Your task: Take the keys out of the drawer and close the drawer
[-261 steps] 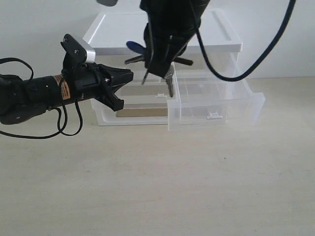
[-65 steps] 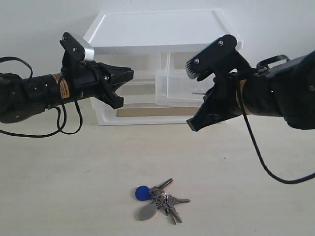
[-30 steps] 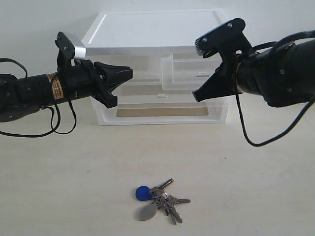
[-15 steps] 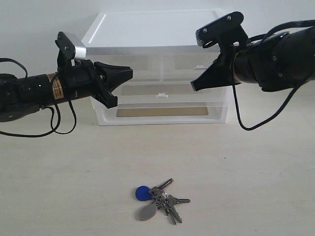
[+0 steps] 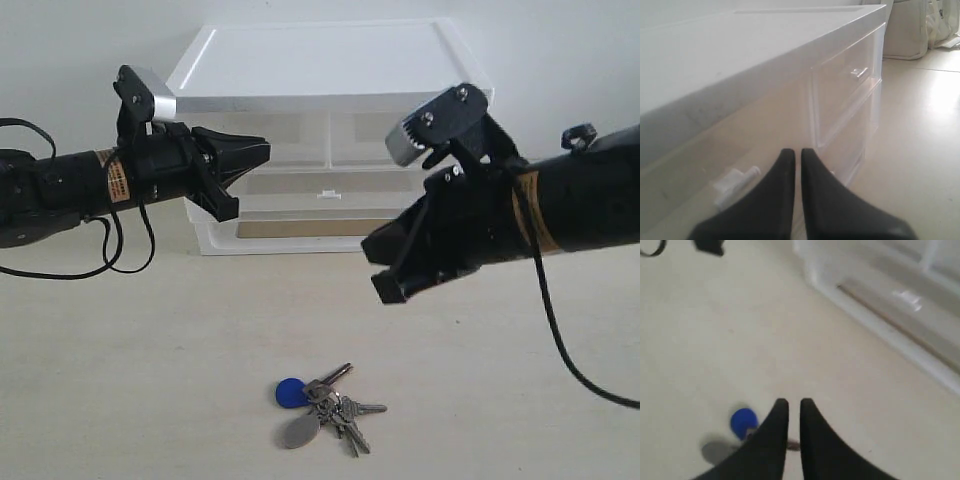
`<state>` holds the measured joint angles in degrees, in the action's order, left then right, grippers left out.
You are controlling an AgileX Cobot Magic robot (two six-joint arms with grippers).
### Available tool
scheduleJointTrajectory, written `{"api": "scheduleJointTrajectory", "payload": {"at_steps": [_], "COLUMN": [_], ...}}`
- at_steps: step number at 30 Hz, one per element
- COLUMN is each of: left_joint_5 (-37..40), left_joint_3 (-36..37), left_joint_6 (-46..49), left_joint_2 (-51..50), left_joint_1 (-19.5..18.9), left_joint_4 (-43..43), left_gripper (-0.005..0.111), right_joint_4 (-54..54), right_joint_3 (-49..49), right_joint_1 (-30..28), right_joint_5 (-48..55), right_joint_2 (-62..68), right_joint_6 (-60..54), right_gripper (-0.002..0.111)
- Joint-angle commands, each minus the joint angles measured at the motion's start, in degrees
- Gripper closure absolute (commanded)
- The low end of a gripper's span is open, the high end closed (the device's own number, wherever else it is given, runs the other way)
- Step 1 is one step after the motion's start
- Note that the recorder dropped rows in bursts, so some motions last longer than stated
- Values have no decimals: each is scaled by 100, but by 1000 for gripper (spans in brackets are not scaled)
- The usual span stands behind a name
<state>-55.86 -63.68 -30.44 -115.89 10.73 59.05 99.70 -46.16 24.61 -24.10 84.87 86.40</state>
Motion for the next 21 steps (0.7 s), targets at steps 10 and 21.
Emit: {"api": "scheduleJointTrajectory", "payload": {"at_steps": [10,21], "left_joint_5": [313,572], "left_joint_3": [54,1212], "left_joint_6": [-1474,-1457], "left_joint_2": [1790,3897], "left_joint_1": [-71,-84], "left_joint_4": [1899,1251], "left_gripper": [102,102], "right_joint_4": [25,25], "right_joint_3": [213,-197], "right_joint_1": [805,924], "right_joint_5": [1071,1197], "right_joint_2": [1146,1795], "right_joint_6": [-99,-40], "right_gripper": [58,58]}}
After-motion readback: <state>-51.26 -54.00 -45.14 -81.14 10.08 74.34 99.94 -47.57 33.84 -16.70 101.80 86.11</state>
